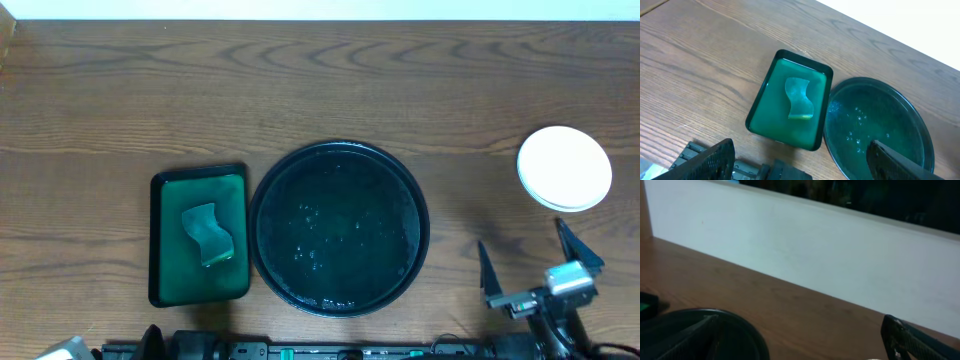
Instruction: Clean dirty plates on tray and stack at the side
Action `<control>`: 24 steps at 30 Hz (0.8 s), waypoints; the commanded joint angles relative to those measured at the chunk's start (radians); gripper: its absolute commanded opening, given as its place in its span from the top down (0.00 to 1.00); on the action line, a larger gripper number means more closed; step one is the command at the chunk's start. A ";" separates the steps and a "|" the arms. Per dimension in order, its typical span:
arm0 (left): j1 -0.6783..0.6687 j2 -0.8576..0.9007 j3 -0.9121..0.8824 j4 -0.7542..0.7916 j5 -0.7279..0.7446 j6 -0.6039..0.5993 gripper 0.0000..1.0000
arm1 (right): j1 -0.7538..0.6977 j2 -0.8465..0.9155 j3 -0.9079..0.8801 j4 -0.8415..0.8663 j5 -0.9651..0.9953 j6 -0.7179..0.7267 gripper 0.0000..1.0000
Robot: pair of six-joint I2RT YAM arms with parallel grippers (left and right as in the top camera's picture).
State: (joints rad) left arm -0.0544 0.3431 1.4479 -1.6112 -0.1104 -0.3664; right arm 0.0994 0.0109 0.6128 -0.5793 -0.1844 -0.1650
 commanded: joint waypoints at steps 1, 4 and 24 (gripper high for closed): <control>-0.003 0.000 0.005 -0.078 0.002 -0.005 0.16 | -0.014 -0.005 -0.063 0.040 -0.016 0.019 0.01; -0.003 0.000 0.005 -0.078 0.002 -0.005 0.16 | -0.014 -0.005 -0.136 0.136 -0.016 0.021 0.01; -0.003 0.000 0.005 -0.078 0.002 -0.005 0.16 | -0.014 -0.005 -0.592 0.766 0.012 0.240 0.01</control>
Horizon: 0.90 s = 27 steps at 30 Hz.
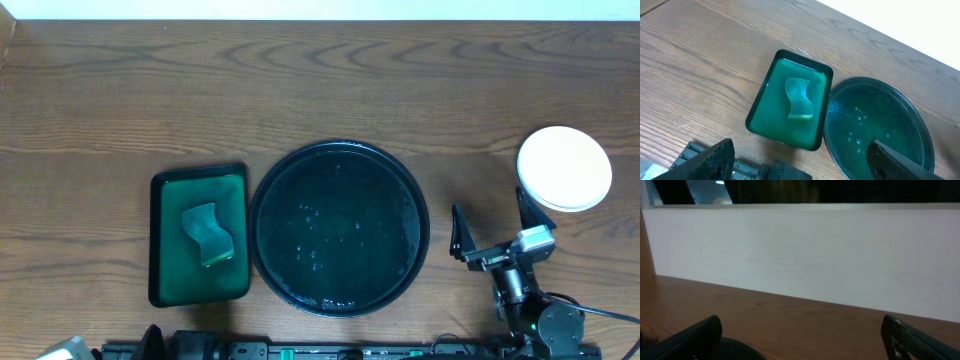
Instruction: Clean dirty plates on tray and stack at the side
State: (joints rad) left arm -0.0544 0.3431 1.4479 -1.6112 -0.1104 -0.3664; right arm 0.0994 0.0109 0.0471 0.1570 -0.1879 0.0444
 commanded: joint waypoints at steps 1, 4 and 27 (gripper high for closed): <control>-0.003 0.000 0.005 -0.078 0.002 -0.005 0.16 | -0.014 -0.005 -0.037 0.042 0.017 0.030 0.01; -0.003 0.000 0.005 -0.078 0.002 -0.005 0.15 | -0.014 -0.005 -0.042 0.032 0.029 0.045 0.01; -0.003 0.000 0.005 -0.078 0.002 -0.005 0.15 | -0.014 -0.005 -0.042 -0.221 0.053 0.082 0.01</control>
